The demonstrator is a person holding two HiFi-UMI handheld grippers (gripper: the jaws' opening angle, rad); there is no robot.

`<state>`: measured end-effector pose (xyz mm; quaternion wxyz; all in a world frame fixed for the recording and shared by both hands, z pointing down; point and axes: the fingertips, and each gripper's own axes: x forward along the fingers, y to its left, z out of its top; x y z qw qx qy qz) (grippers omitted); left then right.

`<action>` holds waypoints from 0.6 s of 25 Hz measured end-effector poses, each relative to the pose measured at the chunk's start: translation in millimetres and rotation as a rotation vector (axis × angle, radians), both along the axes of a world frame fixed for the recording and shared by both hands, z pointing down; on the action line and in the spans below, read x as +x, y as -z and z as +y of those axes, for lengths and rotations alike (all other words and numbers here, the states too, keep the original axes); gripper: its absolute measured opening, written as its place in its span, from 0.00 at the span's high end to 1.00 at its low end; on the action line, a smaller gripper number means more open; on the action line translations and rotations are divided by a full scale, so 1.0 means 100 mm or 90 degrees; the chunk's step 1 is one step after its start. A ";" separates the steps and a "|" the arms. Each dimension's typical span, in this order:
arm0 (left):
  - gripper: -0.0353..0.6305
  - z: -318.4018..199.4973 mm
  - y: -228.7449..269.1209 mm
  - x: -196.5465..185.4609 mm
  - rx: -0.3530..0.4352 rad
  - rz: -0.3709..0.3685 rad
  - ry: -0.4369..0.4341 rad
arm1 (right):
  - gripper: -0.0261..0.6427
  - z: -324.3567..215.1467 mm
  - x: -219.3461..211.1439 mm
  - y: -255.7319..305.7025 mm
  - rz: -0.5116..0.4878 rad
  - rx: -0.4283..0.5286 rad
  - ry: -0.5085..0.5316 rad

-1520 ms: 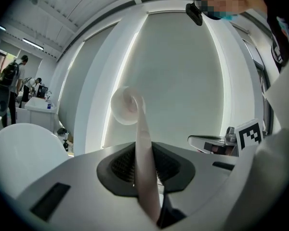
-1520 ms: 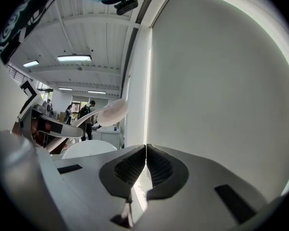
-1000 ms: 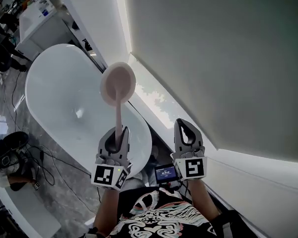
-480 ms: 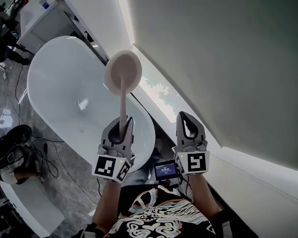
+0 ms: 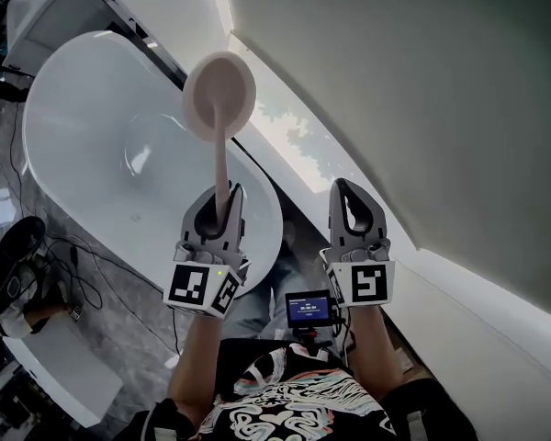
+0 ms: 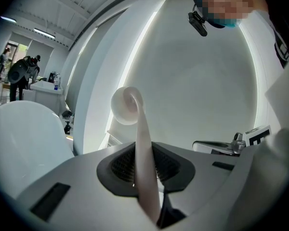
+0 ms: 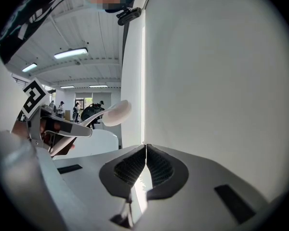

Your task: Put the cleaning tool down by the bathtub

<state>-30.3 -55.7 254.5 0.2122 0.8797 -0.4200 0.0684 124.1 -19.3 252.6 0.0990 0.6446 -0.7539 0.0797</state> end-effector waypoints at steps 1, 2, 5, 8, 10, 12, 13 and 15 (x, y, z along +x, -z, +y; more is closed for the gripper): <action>0.83 -0.01 -0.08 0.00 -0.005 0.001 0.004 | 0.92 -0.01 0.00 -0.07 -0.001 -0.003 0.001; 0.84 -0.02 -0.16 0.00 -0.010 0.002 0.009 | 0.92 -0.03 -0.01 -0.14 -0.005 -0.004 0.001; 0.83 -0.02 -0.40 0.03 -0.027 0.005 0.023 | 0.92 -0.06 -0.02 -0.34 -0.011 -0.008 0.005; 0.83 0.01 -0.61 0.08 -0.047 0.011 0.032 | 0.92 -0.05 -0.03 -0.57 0.001 -0.022 0.024; 0.83 0.03 -0.73 0.12 -0.058 0.017 0.038 | 0.92 -0.05 -0.04 -0.66 0.002 -0.025 0.033; 0.83 0.04 -0.85 0.17 -0.070 0.023 0.041 | 0.92 -0.04 -0.04 -0.76 0.002 -0.030 0.039; 0.83 0.03 -0.91 0.20 -0.077 0.024 0.042 | 0.92 -0.04 -0.03 -0.82 0.002 -0.033 0.040; 0.83 0.02 -1.04 0.24 -0.091 0.030 0.048 | 0.92 -0.03 -0.02 -0.93 0.001 -0.044 0.041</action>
